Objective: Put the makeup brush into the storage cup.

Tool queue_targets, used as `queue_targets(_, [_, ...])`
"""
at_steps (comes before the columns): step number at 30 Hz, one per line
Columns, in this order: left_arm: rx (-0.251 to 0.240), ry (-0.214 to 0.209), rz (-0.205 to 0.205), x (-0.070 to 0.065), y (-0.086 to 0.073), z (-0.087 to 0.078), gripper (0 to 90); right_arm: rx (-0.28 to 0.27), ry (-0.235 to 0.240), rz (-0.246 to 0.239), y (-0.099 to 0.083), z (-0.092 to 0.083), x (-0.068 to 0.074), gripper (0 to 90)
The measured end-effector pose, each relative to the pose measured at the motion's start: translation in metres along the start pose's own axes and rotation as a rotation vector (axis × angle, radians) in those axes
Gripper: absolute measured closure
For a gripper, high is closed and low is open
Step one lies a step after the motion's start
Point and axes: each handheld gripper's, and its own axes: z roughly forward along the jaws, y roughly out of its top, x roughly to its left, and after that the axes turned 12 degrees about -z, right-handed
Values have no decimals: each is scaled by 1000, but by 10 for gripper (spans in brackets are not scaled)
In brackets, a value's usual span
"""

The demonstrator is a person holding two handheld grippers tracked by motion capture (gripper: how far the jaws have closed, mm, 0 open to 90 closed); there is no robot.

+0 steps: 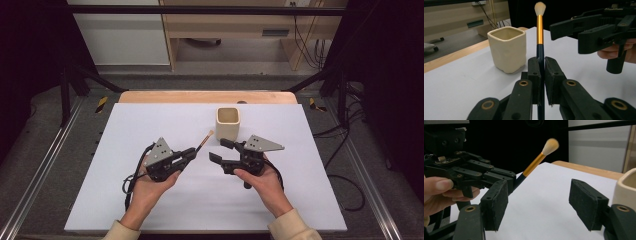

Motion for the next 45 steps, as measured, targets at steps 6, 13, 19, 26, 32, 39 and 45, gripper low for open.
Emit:
queue_targets(6, [7, -8, 10, -4, -2, 3, 829, 13, 24, 2, -2, 5, 4, 331])
queue_targets(13, [9, -21, 15, -7, -3, 7, 829, 6, 43, 21, -3, 7, 4, 381])
queue_targets(19, [13, -28, 18, -9, -4, 8, 829, -8, 67, 44, -4, 8, 4, 423])
queue_targets(26, [14, -40, 22, -12, -7, 11, 829, -15, 75, 62, -5, 7, 2, 444])
queue_targets(32, [15, -49, 27, -15, -8, 13, 829, -32, 83, 81, -5, 7, 1, 472])
queue_targets(39, [12, -52, 30, -18, -8, 13, 829, -44, 100, 103, -5, 7, 1, 519])
queue_targets(45, [8, -55, 21, -18, -10, 14, 829, -48, 99, 105, -5, 7, 3, 648])
